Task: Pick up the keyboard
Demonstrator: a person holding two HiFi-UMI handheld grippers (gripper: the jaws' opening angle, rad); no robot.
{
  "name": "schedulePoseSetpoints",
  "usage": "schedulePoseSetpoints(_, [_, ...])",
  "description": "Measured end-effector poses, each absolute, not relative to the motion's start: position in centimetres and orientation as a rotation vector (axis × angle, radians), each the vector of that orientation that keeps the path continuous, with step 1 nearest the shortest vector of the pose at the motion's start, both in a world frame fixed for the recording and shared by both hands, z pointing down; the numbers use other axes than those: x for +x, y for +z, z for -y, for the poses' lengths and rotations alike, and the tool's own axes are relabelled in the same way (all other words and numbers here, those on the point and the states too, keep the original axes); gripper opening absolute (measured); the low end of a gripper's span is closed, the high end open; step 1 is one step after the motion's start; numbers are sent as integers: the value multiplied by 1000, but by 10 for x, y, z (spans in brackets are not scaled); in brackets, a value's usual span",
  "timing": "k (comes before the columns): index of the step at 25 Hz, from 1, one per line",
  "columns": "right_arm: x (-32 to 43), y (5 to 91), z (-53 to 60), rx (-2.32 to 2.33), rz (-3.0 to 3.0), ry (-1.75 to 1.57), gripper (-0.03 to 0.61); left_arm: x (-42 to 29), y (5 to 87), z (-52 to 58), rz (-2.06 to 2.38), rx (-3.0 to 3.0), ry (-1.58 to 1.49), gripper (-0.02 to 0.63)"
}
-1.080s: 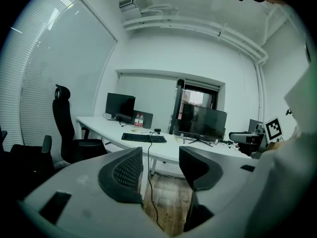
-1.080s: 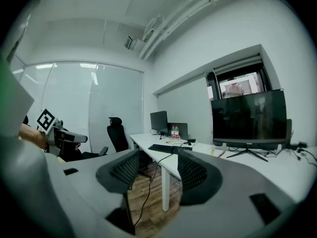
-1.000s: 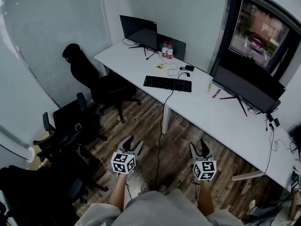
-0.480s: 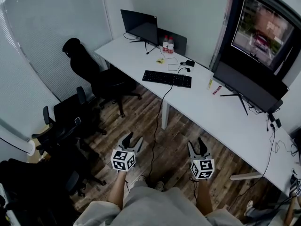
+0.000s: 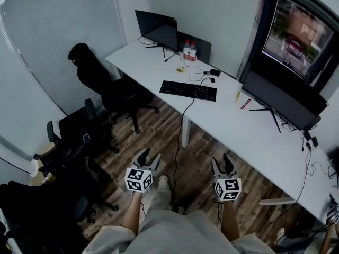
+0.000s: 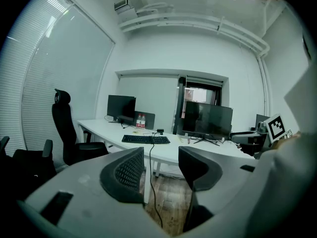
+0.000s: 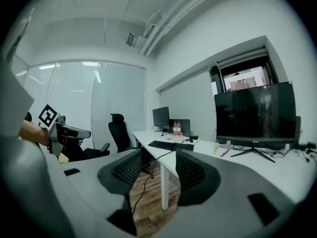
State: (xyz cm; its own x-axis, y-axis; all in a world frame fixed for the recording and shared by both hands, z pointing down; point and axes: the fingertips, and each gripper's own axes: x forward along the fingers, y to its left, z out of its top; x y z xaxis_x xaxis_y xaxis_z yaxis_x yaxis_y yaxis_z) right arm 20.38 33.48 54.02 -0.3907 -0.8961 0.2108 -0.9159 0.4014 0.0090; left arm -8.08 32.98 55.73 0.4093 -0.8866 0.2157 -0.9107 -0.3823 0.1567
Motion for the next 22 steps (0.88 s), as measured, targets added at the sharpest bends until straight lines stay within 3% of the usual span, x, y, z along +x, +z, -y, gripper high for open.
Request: schedulePoseSetpoints(22, [162, 536, -159, 1718, 2329, 157, 198, -133, 572, -126, 1441, 2434, 101, 209])
